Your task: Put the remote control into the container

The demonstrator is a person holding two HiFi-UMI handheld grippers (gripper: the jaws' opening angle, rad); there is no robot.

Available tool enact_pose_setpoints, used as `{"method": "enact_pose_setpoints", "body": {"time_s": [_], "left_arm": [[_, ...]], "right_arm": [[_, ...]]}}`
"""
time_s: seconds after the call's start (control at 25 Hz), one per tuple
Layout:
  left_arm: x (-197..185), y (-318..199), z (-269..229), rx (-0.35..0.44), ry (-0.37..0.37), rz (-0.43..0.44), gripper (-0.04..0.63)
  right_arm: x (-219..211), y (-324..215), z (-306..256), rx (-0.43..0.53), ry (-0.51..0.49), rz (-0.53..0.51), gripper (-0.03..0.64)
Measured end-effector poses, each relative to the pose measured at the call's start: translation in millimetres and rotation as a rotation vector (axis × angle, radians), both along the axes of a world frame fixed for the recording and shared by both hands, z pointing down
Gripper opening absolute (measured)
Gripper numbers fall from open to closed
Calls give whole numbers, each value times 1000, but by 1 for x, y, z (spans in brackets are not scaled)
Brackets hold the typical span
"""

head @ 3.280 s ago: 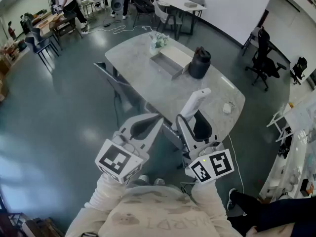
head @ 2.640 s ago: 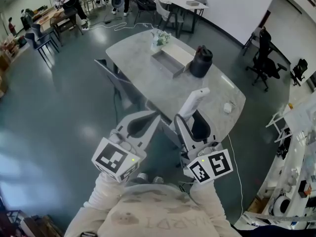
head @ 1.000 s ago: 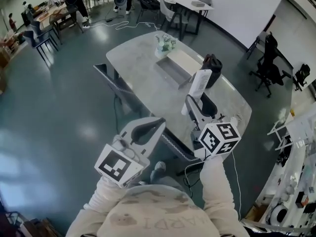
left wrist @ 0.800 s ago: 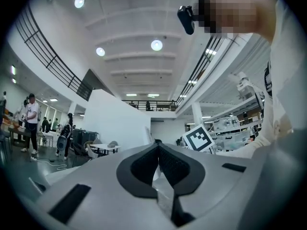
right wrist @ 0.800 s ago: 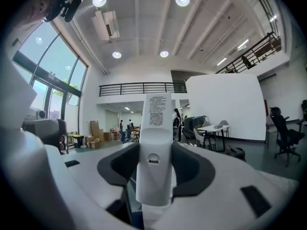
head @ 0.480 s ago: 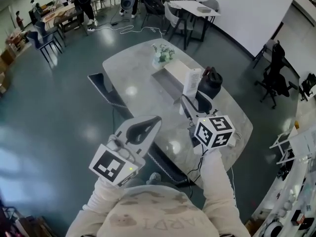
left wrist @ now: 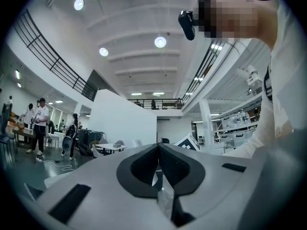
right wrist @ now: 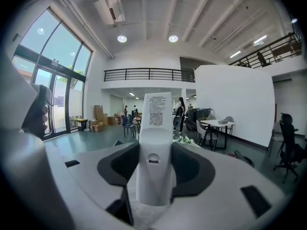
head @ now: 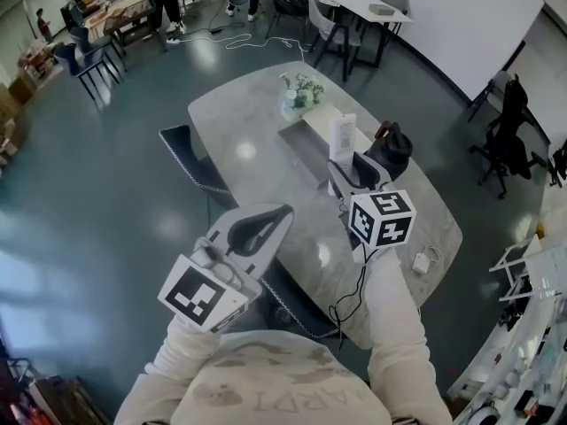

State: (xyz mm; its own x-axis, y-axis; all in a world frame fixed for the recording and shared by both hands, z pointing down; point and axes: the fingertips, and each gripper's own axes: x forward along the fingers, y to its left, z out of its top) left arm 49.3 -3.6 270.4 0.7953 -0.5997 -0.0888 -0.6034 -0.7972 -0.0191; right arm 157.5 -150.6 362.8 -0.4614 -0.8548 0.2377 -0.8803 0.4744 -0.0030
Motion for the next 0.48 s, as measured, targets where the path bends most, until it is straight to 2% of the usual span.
{"method": "enact_pose_setpoints", "body": {"time_s": [0.24, 0.48], "left_arm": [[3, -33, 0, -25, -18, 27, 12], [-5, -71, 1, -6, -21, 53, 12]], "right_arm": [[-2, -50, 25, -52, 77, 13, 215], [-6, -96, 58, -109, 152, 27, 215]]}}
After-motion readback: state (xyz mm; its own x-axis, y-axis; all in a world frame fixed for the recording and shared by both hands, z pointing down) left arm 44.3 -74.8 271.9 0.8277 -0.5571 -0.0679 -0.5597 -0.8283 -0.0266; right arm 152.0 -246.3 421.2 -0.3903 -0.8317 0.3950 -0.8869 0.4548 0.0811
